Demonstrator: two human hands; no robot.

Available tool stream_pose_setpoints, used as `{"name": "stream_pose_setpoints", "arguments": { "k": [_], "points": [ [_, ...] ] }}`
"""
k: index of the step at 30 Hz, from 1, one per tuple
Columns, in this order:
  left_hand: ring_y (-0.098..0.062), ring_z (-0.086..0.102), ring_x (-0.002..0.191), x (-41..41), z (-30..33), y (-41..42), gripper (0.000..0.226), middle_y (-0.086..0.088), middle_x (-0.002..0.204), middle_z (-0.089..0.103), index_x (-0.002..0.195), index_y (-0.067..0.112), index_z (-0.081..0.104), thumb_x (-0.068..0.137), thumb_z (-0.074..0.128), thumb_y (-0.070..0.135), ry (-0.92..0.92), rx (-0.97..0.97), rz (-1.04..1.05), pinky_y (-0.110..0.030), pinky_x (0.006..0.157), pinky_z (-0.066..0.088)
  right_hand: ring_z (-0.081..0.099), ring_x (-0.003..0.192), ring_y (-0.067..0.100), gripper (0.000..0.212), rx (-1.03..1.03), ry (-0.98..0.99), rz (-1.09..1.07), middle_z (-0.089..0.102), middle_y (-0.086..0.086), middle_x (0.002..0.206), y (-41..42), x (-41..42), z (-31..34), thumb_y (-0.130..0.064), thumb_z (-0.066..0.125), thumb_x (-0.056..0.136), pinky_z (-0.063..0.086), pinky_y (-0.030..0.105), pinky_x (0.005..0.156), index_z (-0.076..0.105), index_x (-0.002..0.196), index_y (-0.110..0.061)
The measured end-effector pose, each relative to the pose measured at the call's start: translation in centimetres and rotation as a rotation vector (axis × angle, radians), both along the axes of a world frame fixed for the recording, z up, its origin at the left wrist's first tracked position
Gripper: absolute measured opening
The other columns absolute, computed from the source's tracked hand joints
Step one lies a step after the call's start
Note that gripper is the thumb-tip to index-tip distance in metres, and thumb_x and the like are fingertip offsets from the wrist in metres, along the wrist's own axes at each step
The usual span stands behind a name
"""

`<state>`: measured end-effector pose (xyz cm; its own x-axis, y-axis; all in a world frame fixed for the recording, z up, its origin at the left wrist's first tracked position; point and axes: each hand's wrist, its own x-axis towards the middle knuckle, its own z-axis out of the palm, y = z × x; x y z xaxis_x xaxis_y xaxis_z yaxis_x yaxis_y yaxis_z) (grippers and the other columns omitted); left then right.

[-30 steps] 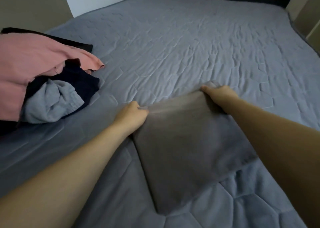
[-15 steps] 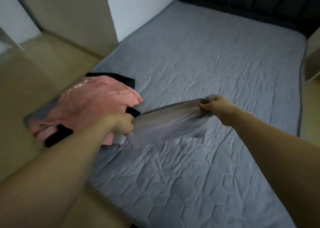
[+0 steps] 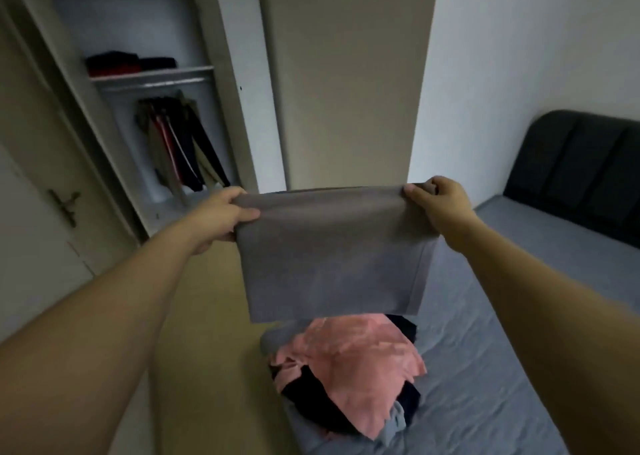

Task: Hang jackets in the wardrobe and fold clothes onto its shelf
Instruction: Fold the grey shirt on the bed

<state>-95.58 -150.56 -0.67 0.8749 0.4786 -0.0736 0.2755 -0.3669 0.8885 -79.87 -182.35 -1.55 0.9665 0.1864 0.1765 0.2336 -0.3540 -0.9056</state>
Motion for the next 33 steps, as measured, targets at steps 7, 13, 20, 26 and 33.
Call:
{"name": "stream_pose_setpoints", "arguments": {
  "k": [7,13,20,26,33],
  "points": [
    [-0.02,0.06,0.092,1.3,4.2,12.1,0.016,-0.004,0.112,0.06,0.116,0.025,0.052,0.103,0.044,0.029,-0.466,-0.148,0.438,-0.031,0.068,0.049,0.057,0.081,0.031,0.046,0.127,-0.117,-0.186,0.06,0.008,0.08,18.5,1.6,5.3,-0.056,0.052,0.09,0.041,0.035,0.07,0.052,0.071,-0.014],
    [-0.011,0.048,0.083,5.8,5.4,24.3,0.021,0.011,0.095,0.049,0.12,0.025,0.046,0.105,0.032,0.027,-0.592,0.097,0.675,-0.024,0.07,0.036,0.056,0.084,0.034,0.052,0.166,-0.077,-0.077,0.056,0.01,0.075,33.7,8.3,6.6,-0.055,0.051,0.091,0.038,0.033,0.072,0.05,0.065,-0.01],
    [-0.007,0.051,0.075,13.2,7.6,40.8,0.023,0.008,0.085,0.053,0.101,0.02,0.05,0.1,0.041,0.041,-0.659,0.165,0.841,-0.025,0.06,0.034,0.052,0.078,0.027,0.049,0.263,-0.006,0.102,0.055,0.007,0.074,52.6,18.2,7.7,-0.057,0.049,0.092,0.038,0.033,0.074,0.048,0.067,-0.015],
    [-0.011,0.044,0.068,19.4,9.4,54.3,0.017,0.005,0.08,0.049,0.095,0.014,0.047,0.102,0.041,0.028,-0.587,0.331,0.978,-0.028,0.064,0.029,0.055,0.087,0.033,0.057,0.128,-0.058,0.127,0.059,0.013,0.089,66.8,25.4,9.6,-0.061,0.04,0.094,0.039,0.035,0.076,0.053,0.079,-0.007],
    [-0.02,0.043,0.079,27.5,8.9,71.3,0.017,-0.002,0.091,0.049,0.098,0.017,0.044,0.103,0.036,0.031,-0.481,0.528,1.024,-0.03,0.072,0.029,0.056,0.106,0.037,0.068,0.067,-0.038,0.144,0.061,0.021,0.119,84.1,33.3,11.1,-0.065,0.035,0.093,0.039,0.038,0.082,0.059,0.11,-0.003]
  ]
}}
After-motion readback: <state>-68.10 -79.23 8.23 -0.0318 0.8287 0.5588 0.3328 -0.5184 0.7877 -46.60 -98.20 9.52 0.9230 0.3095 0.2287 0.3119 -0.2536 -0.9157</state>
